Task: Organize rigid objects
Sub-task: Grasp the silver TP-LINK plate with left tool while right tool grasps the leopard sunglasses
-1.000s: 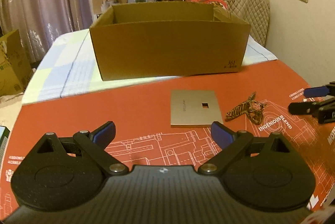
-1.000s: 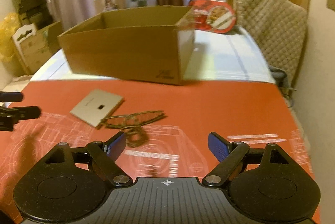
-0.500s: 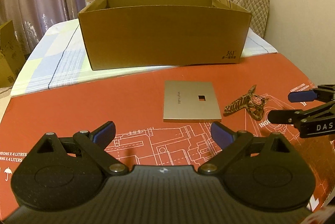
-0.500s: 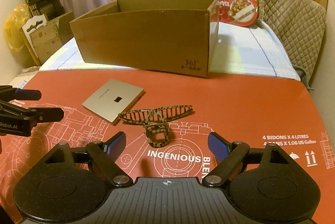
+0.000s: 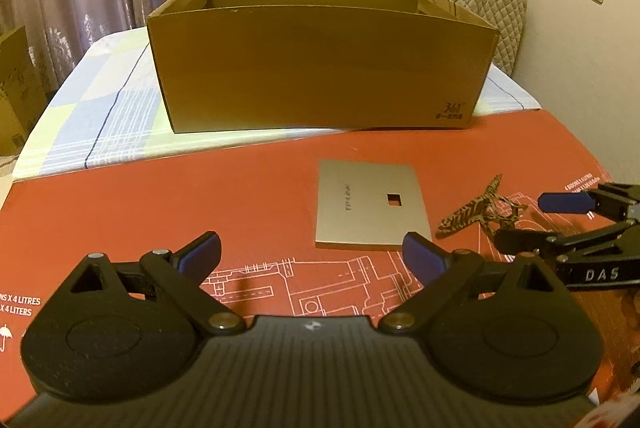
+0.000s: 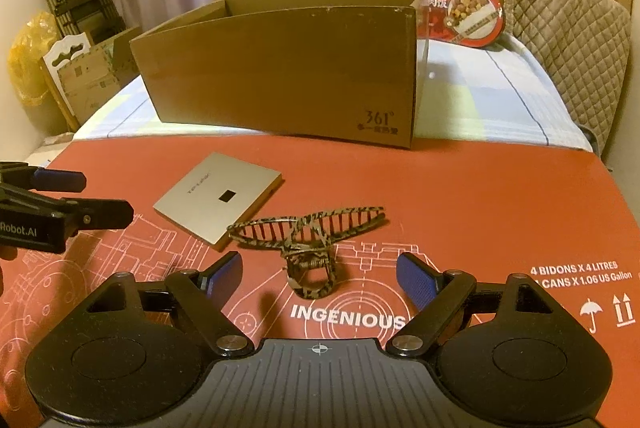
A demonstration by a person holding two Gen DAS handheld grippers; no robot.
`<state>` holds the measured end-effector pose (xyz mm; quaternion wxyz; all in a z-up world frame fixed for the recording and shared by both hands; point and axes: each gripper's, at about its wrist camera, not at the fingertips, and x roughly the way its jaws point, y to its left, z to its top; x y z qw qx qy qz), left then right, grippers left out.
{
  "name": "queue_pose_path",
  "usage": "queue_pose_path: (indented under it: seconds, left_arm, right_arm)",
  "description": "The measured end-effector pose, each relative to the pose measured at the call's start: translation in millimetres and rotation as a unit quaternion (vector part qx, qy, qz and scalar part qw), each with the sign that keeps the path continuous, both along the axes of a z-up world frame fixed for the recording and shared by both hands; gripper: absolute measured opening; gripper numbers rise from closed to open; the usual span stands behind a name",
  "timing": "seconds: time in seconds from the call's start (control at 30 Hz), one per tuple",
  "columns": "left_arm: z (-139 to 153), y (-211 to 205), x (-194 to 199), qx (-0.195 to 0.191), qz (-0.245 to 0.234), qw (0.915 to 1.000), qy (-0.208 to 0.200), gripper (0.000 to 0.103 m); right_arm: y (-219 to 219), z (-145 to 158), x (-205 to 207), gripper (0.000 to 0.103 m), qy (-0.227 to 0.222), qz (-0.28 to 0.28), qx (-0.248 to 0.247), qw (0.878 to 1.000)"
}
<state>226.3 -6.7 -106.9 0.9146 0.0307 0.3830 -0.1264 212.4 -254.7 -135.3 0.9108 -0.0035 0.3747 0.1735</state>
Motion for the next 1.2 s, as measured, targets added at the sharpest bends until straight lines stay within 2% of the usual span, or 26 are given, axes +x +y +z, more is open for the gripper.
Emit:
queue_pose_path:
  seconds: [0.23, 0.43, 0.67, 0.8, 1.2]
  left_arm:
    - [-3, -4, 3, 0.001, -0.011, 0.9999, 0.003, 0.095]
    - [-5, -8, 5, 0.002, -0.017, 0.9999, 0.005, 0.095]
    - [-6, -12, 6, 0.001, -0.022, 0.9998, 0.005, 0.095]
    - [-6, -12, 6, 0.001, -0.021, 0.9998, 0.005, 0.095]
    - [-12, -22, 13, 0.0, -0.032, 0.9995, 0.006, 0.095]
  right_arm:
    - [6, -10, 8, 0.053, -0.01, 0.005, -0.022, 1.0]
    - [9, -11, 11, 0.041, -0.016, 0.01, -0.02, 1.0]
    - [13, -15, 13, 0.036, -0.019, 0.022, -0.033, 0.999]
    - [15, -15, 13, 0.028, -0.02, 0.026, -0.034, 0.999]
    - [9, -6, 15, 0.027, -0.012, -0.008, -0.03, 0.999]
